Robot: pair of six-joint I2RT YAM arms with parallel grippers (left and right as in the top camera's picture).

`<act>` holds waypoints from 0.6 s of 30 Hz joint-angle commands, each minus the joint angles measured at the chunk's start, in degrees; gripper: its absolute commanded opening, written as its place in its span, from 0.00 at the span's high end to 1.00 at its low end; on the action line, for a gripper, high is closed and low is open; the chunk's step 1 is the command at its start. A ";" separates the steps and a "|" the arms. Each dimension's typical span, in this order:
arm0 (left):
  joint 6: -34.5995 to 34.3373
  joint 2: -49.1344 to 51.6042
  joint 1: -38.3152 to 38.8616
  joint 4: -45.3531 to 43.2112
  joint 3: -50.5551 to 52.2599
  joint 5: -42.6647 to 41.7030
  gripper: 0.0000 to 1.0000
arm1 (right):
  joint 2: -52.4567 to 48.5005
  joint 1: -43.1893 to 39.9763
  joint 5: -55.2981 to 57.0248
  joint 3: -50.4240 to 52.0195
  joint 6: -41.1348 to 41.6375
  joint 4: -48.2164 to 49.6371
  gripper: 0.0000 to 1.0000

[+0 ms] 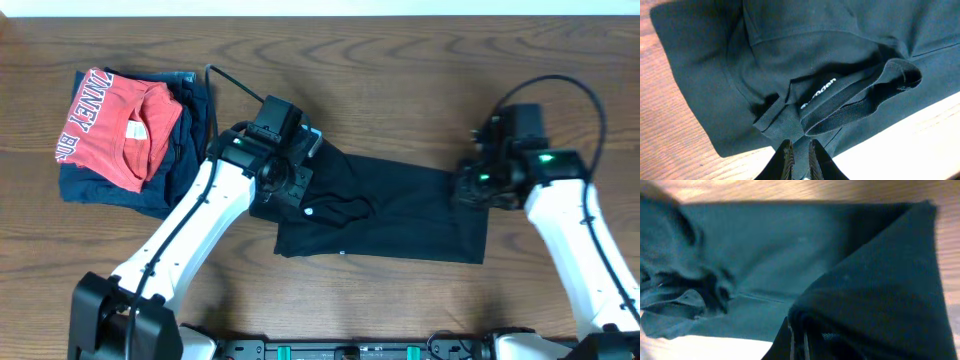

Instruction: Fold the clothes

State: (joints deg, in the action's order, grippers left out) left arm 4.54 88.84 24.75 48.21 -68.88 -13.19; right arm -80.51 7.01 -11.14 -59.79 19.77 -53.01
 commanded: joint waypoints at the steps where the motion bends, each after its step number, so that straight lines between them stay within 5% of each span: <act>1: 0.15 -3.74 -0.09 0.33 -0.42 0.42 0.85 | 0.35 5.84 0.63 2.60 5.01 2.62 0.87; 2: 0.17 -4.22 -0.09 0.33 -0.42 0.42 0.85 | 0.26 7.10 0.63 3.06 5.03 3.93 0.68; 4: 0.15 -5.14 -0.09 0.33 -0.42 0.42 0.85 | 0.24 9.11 0.61 3.52 4.87 7.28 0.53; 12: 0.17 -5.57 -0.09 3.02 -0.39 0.44 0.83 | 0.42 8.76 1.20 3.50 0.13 11.28 0.46; 18: 0.17 -5.57 -0.09 4.00 -0.35 0.44 0.83 | 0.35 5.79 6.23 3.91 -0.35 6.82 0.23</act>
State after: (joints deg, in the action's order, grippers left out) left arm 4.54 83.48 24.75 52.12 -68.88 -13.15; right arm -80.51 14.04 -7.60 -56.38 20.43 -45.91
